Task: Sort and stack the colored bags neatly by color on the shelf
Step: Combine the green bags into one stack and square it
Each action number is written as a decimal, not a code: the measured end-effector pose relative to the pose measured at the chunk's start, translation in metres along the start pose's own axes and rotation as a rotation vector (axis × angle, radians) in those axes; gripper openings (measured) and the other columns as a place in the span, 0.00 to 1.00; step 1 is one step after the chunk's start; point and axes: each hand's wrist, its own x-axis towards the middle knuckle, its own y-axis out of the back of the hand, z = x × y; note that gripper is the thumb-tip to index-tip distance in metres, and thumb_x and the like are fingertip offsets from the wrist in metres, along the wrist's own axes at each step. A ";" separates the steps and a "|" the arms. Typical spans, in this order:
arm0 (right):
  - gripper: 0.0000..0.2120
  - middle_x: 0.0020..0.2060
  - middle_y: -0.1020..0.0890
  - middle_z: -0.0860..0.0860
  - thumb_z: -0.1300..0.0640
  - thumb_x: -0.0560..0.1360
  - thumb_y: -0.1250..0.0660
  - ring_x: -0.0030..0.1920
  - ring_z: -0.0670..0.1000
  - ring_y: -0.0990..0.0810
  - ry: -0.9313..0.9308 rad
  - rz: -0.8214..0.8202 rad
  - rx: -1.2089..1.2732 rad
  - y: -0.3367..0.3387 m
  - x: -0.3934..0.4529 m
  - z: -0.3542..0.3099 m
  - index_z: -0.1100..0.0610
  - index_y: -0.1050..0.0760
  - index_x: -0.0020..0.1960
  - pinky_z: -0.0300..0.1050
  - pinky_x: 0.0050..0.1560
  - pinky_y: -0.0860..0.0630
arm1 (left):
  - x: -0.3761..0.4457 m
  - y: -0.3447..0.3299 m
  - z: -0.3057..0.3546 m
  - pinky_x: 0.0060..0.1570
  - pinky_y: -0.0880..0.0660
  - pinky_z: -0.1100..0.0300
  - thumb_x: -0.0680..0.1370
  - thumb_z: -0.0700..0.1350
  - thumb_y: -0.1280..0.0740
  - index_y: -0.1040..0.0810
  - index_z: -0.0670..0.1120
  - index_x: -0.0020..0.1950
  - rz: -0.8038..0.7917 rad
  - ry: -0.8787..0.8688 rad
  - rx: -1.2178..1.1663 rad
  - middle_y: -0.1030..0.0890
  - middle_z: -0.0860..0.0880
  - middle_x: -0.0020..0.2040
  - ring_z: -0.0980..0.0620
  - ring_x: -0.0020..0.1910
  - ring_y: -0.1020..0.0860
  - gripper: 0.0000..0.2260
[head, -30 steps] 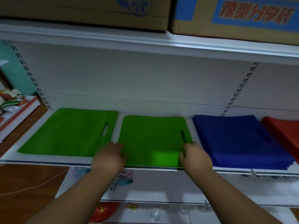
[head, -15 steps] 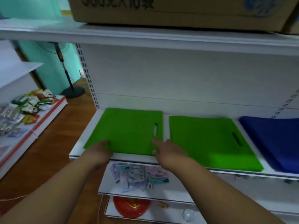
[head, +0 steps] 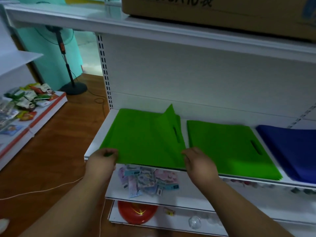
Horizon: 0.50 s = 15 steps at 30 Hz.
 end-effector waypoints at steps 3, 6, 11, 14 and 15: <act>0.14 0.44 0.17 0.60 0.63 0.70 0.32 0.32 0.62 0.20 -0.039 0.139 0.017 0.017 -0.005 0.020 0.58 0.18 0.55 0.49 0.27 0.23 | -0.008 -0.011 0.011 0.43 0.27 0.59 0.76 0.43 0.30 0.17 0.51 0.50 0.000 -0.177 0.273 0.18 0.52 0.46 0.49 0.44 0.20 0.05; 0.14 0.47 0.17 0.59 0.58 0.74 0.36 0.35 0.61 0.18 -0.113 0.236 0.029 0.035 -0.016 0.055 0.58 0.19 0.58 0.49 0.31 0.22 | -0.022 -0.039 0.024 0.35 0.32 0.63 0.77 0.45 0.31 0.17 0.51 0.54 -0.034 -0.348 0.434 0.17 0.51 0.47 0.52 0.35 0.23 0.07; 0.14 0.51 0.18 0.57 0.59 0.78 0.34 0.45 0.61 0.19 -0.333 0.208 0.007 0.063 -0.051 0.132 0.55 0.22 0.64 0.50 0.42 0.22 | -0.054 -0.114 0.064 0.40 0.29 0.60 0.79 0.48 0.35 0.19 0.52 0.58 -0.139 -0.493 0.604 0.18 0.49 0.56 0.47 0.47 0.20 0.10; 0.16 0.56 0.19 0.57 0.56 0.79 0.35 0.50 0.60 0.19 -0.413 0.182 -0.012 0.080 -0.063 0.178 0.54 0.24 0.67 0.51 0.47 0.22 | -0.074 -0.161 0.088 0.46 0.24 0.58 0.80 0.48 0.37 0.19 0.51 0.56 -0.189 -0.510 0.669 0.18 0.48 0.56 0.47 0.50 0.20 0.09; 0.17 0.58 0.20 0.57 0.55 0.79 0.36 0.51 0.60 0.19 -0.430 0.165 -0.011 0.086 -0.064 0.192 0.53 0.25 0.68 0.51 0.47 0.22 | -0.080 -0.175 0.095 0.47 0.25 0.59 0.80 0.47 0.37 0.19 0.51 0.57 -0.200 -0.511 0.685 0.19 0.48 0.57 0.47 0.51 0.21 0.10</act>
